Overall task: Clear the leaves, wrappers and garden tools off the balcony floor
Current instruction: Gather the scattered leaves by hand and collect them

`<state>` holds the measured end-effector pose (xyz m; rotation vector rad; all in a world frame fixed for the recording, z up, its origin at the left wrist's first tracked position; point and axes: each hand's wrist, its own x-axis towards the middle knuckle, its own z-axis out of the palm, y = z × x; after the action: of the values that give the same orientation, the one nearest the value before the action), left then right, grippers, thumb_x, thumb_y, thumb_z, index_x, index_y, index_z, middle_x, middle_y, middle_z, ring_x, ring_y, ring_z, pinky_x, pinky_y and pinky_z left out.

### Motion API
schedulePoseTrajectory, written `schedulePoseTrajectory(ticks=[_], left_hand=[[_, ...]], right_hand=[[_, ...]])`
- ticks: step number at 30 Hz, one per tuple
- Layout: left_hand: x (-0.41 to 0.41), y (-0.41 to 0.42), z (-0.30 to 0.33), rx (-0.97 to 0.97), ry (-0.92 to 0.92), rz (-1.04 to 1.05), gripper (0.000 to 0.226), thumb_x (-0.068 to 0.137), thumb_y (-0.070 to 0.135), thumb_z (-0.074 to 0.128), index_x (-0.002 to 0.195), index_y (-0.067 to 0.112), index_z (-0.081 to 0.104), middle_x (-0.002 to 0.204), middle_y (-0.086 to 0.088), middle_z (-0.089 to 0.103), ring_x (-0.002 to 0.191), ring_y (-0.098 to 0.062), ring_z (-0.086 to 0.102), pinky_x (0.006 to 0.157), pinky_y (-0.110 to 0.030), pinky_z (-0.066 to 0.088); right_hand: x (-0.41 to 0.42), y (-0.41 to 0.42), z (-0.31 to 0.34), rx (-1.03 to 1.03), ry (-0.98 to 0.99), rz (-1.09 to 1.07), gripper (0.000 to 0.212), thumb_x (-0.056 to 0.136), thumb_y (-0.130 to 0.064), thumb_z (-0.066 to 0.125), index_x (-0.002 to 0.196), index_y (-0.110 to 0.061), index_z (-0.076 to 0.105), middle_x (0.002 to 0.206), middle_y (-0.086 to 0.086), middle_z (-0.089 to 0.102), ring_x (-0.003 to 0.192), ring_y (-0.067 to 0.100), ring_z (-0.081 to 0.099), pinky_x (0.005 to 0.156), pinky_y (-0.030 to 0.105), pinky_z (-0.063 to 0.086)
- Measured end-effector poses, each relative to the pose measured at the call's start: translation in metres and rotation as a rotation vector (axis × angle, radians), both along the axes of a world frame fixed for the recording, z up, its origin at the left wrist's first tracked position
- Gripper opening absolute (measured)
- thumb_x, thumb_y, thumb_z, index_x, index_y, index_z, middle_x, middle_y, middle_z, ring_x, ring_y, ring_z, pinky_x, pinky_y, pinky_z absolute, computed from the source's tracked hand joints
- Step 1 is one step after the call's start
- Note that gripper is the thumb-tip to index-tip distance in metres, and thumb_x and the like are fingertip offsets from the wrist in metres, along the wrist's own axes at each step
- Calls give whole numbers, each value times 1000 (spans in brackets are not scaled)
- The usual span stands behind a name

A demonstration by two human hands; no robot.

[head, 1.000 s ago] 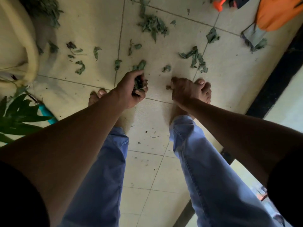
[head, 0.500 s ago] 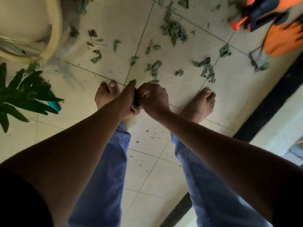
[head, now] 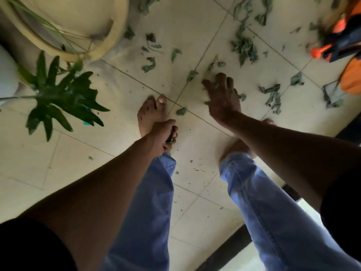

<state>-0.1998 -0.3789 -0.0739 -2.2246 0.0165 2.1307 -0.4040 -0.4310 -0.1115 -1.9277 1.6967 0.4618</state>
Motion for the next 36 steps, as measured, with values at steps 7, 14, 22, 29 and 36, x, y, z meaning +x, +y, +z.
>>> schedulePoseTrajectory(ticks=[7,14,22,29,36], left_hand=[[18,-1,-21,-549,-239,-609,29,81,52,38,110,51,43,143,-11,53,129,-33,51,113,-53,38],[25,-7,-5,-172,46,163,47,97,68,49,115,27,63,110,2,72,85,-11,66,72,-29,53],[47,-2,-5,-125,193,438,24,105,32,50,89,30,67,71,9,61,57,-7,53,49,-18,33],[58,-7,-7,1,109,386,37,106,33,48,70,24,40,44,7,42,28,-4,37,30,-9,23],[55,-12,-10,-31,72,298,40,102,37,53,67,26,39,55,5,38,34,-7,31,33,-12,21]], right_hand=[[11,-5,-10,22,-143,-183,30,88,9,55,107,-7,71,115,17,61,96,36,63,78,34,54],[90,17,49,34,-565,-337,8,88,-10,71,91,-14,76,86,-1,72,76,13,67,67,32,57],[117,38,79,113,-632,-111,22,88,-20,68,107,-9,71,88,8,73,81,25,67,75,41,54],[85,34,41,-31,-552,-112,31,84,3,61,113,-8,67,110,9,62,96,24,62,75,30,53],[76,15,-13,76,-172,233,62,86,-10,71,142,-15,45,135,19,40,112,35,52,78,39,57]])
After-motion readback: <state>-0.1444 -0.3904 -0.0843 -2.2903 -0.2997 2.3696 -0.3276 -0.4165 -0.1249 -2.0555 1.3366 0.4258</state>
